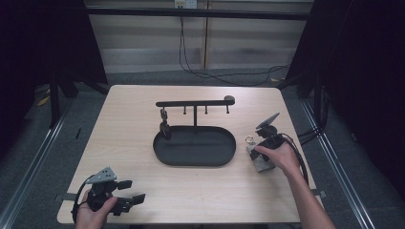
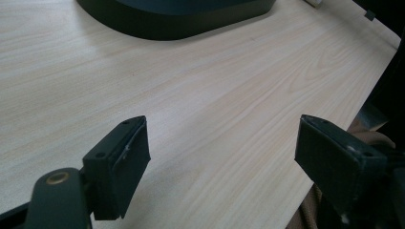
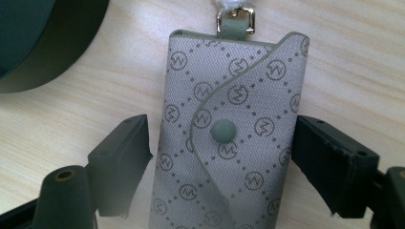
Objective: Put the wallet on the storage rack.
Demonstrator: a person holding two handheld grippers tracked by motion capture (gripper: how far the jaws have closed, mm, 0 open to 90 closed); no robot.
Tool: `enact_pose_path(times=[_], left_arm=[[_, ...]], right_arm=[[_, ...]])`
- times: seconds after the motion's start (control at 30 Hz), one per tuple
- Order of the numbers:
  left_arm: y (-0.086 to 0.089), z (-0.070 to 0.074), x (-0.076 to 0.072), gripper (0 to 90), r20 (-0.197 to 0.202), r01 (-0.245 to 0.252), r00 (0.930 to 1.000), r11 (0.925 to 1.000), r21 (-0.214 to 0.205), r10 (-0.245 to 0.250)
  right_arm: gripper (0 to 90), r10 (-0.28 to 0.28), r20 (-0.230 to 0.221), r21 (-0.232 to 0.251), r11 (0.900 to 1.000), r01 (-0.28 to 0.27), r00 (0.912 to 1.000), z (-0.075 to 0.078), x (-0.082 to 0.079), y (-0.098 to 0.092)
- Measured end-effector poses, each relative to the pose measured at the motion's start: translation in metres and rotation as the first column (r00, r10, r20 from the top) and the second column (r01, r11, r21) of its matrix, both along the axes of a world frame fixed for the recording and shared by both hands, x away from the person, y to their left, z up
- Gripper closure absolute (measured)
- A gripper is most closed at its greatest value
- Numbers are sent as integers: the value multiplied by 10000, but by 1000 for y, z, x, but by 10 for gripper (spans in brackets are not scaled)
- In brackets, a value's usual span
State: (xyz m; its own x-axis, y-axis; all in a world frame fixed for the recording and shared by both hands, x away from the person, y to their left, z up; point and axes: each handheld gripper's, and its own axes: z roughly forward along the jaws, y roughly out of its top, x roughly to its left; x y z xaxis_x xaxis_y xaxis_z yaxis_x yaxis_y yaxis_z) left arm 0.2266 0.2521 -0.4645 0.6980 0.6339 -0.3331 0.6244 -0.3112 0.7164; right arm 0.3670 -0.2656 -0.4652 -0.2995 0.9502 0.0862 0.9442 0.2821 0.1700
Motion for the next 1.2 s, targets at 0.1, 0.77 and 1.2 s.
enact_pose_path(times=[0.1,0.77,1.2], left_arm=[[0,-1,1,190,-36,43,10000,10000,12,-43],[-1,-1,1,190,-38,-10,10000,9999,140,11],[-2,-2,4,190,-96,-14,10000,9998,182,16]], right_arm=[[217,13,-7,-39,10000,-13,10000,-2,0,1],[329,-440,-218,-99,9990,437,9988,1,1,0],[336,-641,-384,75,9979,645,9972,8,-2,-8]])
